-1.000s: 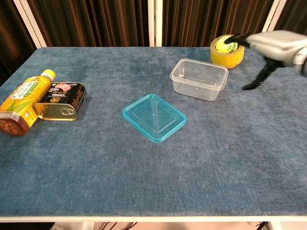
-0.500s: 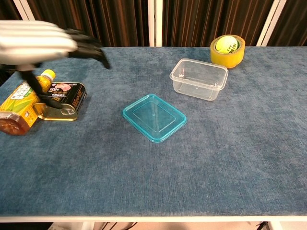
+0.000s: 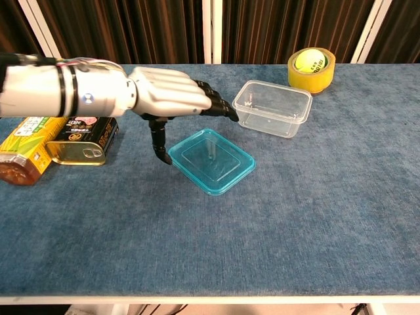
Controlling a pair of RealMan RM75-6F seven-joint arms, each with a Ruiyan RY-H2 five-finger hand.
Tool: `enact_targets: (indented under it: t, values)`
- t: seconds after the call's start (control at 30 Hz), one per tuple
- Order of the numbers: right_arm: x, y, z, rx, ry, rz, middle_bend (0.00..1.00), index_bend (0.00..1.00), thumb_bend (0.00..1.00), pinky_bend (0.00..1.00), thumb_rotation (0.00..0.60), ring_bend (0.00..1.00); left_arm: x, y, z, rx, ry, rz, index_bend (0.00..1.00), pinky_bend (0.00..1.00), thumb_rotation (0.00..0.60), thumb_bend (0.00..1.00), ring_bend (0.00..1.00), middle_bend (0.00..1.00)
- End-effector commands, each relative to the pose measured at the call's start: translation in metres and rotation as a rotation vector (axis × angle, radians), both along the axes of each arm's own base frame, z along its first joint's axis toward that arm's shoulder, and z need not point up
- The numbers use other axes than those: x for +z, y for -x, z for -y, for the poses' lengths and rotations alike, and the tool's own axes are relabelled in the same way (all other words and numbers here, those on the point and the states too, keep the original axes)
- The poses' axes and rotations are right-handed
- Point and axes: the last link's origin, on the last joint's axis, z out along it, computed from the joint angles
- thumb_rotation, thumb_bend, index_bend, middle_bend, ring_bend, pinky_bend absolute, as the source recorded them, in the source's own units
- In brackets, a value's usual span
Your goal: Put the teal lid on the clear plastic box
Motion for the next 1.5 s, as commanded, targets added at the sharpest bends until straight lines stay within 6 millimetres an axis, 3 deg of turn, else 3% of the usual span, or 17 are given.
enact_targets:
  t: [0.03, 0.27, 0.83, 1.0, 1.23, 1.5]
  values:
    - [0.002, 0.003, -0.002, -0.008, 0.008, 0.002, 0.0, 0.0, 0.04, 0.0, 0.6, 0.0, -0.011, -0.003, -0.003, 0.0, 0.019, -0.04, 0.03, 0.0, 0.6, 0.08, 0.0, 0.03]
    - [0.002, 0.009, -0.004, -0.034, 0.016, 0.018, 0.0, 0.0, 0.04, 0.0, 0.6, 0.0, -0.026, -0.007, -0.006, 0.022, 0.045, -0.08, 0.03, 0.0, 0.6, 0.08, 0.0, 0.03]
    - [0.003, 0.02, -0.009, -0.078, 0.017, 0.039, 0.0, 0.0, 0.04, 0.0, 0.6, 0.0, -0.037, -0.014, -0.008, 0.078, 0.064, -0.123, 0.05, 0.0, 0.6, 0.09, 0.0, 0.03]
    - [0.002, 0.021, -0.01, -0.08, 0.014, 0.043, 0.0, 0.0, 0.04, 0.0, 0.6, 0.0, -0.041, -0.013, -0.008, 0.085, 0.058, -0.127, 0.14, 0.02, 0.6, 0.16, 0.0, 0.11]
    - [0.003, 0.023, -0.011, -0.084, 0.016, 0.049, 0.0, 0.0, 0.04, 0.0, 0.6, 0.0, -0.04, -0.012, -0.006, 0.064, 0.016, -0.103, 0.3, 0.13, 0.6, 0.19, 0.12, 0.25]
    - [0.003, 0.022, -0.015, -0.079, 0.019, 0.056, 0.0, 0.0, 0.04, 0.0, 0.6, 0.0, -0.025, -0.013, 0.003, 0.027, -0.029, -0.046, 0.35, 0.17, 0.6, 0.21, 0.18, 0.32]
